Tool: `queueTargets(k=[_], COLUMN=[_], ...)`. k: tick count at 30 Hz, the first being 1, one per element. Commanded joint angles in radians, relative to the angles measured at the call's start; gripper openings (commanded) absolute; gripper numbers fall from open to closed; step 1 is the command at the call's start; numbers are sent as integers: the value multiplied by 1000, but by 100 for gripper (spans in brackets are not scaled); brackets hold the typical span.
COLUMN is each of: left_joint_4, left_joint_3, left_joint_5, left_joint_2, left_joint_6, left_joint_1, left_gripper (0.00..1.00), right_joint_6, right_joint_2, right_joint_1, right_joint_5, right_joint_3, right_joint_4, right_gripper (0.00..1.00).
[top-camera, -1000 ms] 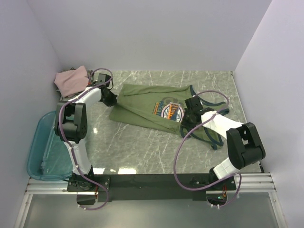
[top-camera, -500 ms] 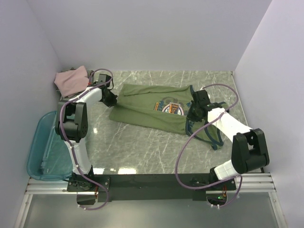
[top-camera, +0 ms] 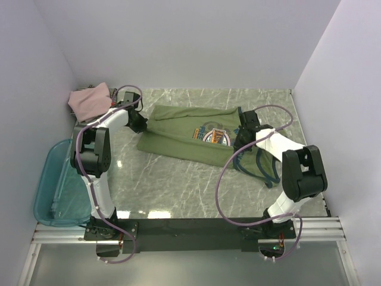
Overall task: Fold and stack the tank tops
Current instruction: Fold the tank top
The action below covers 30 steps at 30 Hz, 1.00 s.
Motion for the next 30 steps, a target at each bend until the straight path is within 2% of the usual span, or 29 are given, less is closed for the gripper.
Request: queueTargets(k=[1,9,11,12,13,15,16,19,20,22,23,26,30], left_joint_4=[27,9,10,15,15,15,17,26,33,35,29,6,-11], left_joint_3=[53,78,67,62,52,42,33,13,4,-16,-24,-99,-269], left_joint_5=[-21,-18,-19,-24,-30,-41,-41,-45,-47,-62,-71,-64,-62], left_joint_2=[-19,-5,-5,-12,-19,-25,-33,-67,-82,-143,-163,-257,-347], left_joint_6=[27,19,14,13,10,4,1,2,8,20,37,30,-12], left_joint_1=[-1,0,0,0,2,8,11,23,31,31,32,31,29], left_gripper=[1,1,4,6,14,20,27,38,43,48,49,50,50], right_joint_6=[-11,-11,-6,-6,-6,-6,-9,-15,-18,-21,-23,-26,-12], right_joint_2=[-36,-10,8,15,22,41,44,59,59,48,23,-46,-171], right_joint_1=[-15,-21,-21,-21,-23,-24,-23,-24,-23,-24,-24,-23,-21], right_joint_5=[37,43,40,37,34,29,26,20,22,37,45,80,101], right_joint_3=[49,63,61,63,64,69,72,84,95,98,98,93,34], right_joint_4=[21,32,47,50,57,61,67,66,60,43,40,3,-43], right_gripper=[0,0,0,0,0,0,1,12,20,30,39,43,43])
